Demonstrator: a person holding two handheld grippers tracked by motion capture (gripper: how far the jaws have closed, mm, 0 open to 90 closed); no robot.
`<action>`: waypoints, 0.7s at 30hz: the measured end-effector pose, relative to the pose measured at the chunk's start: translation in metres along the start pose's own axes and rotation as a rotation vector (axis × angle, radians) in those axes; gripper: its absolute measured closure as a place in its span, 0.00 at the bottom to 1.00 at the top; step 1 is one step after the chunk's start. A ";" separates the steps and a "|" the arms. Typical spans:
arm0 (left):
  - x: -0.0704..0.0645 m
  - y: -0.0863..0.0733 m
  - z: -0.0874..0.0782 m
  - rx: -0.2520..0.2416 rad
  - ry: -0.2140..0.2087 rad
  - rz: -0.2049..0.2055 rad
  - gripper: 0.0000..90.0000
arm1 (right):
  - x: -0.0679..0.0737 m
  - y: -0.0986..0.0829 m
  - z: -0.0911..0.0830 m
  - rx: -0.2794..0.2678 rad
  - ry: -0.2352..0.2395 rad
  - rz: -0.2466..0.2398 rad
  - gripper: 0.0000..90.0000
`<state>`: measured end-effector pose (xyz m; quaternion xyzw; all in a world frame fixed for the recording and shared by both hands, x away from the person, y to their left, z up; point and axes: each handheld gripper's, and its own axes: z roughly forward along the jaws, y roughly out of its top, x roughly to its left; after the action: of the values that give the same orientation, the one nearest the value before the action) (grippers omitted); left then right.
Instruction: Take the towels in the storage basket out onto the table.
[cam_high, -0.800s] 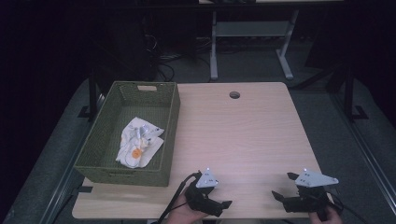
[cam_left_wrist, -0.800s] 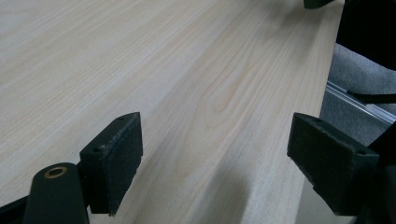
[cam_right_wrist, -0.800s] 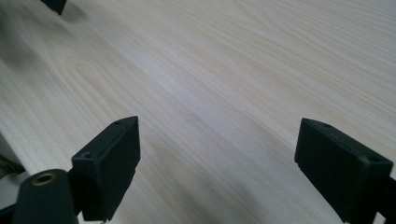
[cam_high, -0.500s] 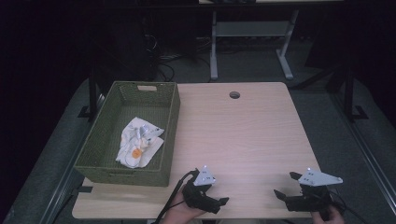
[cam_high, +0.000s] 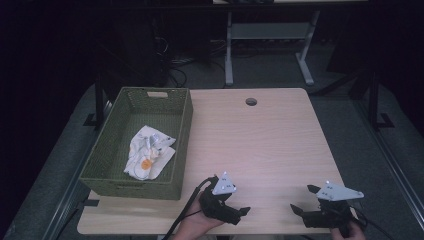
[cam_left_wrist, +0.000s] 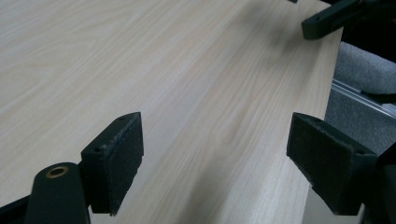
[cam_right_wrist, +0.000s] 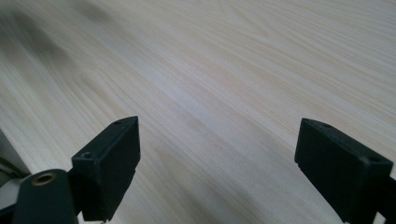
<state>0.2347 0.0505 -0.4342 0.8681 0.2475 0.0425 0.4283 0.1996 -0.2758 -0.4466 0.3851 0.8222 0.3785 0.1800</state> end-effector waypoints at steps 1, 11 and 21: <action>0.002 0.003 0.002 0.024 -0.015 -0.003 0.19 | -0.002 -0.001 0.000 -0.005 -0.004 0.007 0.15; 0.011 0.025 0.006 0.048 -0.046 0.001 0.19 | -0.006 -0.003 -0.003 -0.020 -0.001 0.031 0.15; 0.019 0.034 0.009 0.055 -0.087 -0.012 0.17 | -0.003 -0.001 -0.002 -0.024 0.010 0.017 0.15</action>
<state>0.2672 0.0351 -0.4165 0.8789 0.2350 -0.0048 0.4150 0.1994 -0.2794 -0.4464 0.3879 0.8153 0.3918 0.1770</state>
